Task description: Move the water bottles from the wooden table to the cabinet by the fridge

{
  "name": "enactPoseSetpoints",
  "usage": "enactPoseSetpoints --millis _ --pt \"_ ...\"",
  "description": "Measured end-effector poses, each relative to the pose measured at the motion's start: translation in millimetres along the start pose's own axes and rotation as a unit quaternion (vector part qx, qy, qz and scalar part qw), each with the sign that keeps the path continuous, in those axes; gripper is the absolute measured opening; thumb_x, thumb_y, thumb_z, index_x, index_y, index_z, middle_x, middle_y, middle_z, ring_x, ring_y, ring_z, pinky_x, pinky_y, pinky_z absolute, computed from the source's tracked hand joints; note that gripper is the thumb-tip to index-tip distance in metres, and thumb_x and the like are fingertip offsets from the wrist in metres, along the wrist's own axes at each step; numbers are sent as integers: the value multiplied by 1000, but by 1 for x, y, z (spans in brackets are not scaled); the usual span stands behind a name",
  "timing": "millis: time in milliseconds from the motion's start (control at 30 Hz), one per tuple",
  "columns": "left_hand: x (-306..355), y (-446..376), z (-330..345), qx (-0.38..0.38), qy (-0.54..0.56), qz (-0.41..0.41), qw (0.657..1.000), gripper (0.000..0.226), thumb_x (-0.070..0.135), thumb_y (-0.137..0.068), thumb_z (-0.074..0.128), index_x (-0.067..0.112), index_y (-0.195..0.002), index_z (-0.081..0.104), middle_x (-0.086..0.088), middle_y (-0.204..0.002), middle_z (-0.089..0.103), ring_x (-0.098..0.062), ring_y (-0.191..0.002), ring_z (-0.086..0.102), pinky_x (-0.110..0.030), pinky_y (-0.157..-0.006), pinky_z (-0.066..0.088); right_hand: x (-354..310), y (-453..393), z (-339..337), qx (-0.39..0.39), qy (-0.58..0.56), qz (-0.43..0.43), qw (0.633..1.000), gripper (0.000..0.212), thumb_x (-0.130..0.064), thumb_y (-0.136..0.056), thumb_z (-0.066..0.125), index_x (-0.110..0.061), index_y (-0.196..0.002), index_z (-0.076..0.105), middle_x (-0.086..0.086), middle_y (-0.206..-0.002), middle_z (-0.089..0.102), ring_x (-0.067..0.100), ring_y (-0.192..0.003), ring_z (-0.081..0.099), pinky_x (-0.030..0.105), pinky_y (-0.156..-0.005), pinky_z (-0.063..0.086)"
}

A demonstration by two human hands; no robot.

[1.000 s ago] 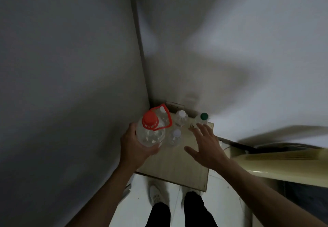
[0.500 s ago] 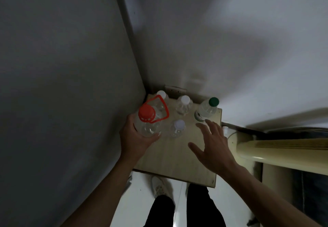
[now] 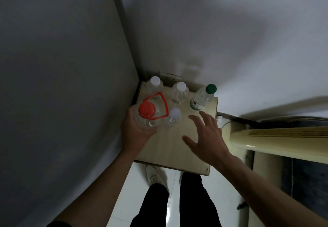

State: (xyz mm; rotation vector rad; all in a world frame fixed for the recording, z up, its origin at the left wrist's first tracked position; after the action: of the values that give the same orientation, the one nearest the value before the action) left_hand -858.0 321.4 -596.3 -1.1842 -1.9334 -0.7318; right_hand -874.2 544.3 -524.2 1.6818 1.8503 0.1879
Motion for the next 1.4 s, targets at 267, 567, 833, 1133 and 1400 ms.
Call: enactPoseSetpoints --millis 267,567,833,1133,1400 --pt "1 4 -6 -12 -17 27 999 94 39 -46 100 10 -124 55 -3 -117 66 -14 -103 64 -7 -87 44 -1 0 -4 -1 -14 11 1000 75 -55 -88 62 -31 -150 28 5 -164 14 28 -151 9 53 -118 23" --pt "14 -6 -19 -43 -14 51 998 93 32 -46 100 24 -124 50 4 -120 60 -14 -107 60 -34 -88 53 -3 4 -1 -10 -24 2 1000 70 -53 -89 61 -36 -150 30 5 -164 13 29 -151 9 54 -117 25" --pt "13 -34 -42 -196 66 58 977 84 45 -48 87 61 -119 46 36 -119 57 8 -113 57 -9 -88 47 0 6 -3 -10 -5 -5 1000 73 -53 -90 61 -35 -152 26 6 -165 12 30 -152 9 55 -117 24" --pt "5 -14 -30 -93 77 33 992 90 21 -53 98 34 -127 47 15 -122 59 7 -110 56 -6 -85 45 -4 0 -4 11 -19 1 1000 73 -48 -89 64 -31 -151 29 6 -163 19 30 -150 17 55 -115 29" --pt "8 -9 -42 -131 132 -52 981 112 40 -46 95 30 -143 41 6 -139 57 -13 -126 58 -46 -101 53 -17 2 -28 44 -28 -21 998 73 -47 -89 65 -29 -151 30 5 -162 23 29 -149 20 53 -116 28"
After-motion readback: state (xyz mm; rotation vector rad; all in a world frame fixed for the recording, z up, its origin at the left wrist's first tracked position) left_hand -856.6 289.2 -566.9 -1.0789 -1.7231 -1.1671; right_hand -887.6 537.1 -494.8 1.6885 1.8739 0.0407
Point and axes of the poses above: each hand's wrist, its own y-axis away from the middle knuckle, its own z-axis out of the palm, x = y × z, the point moved 1 cm from there along -y, towards the middle knuckle
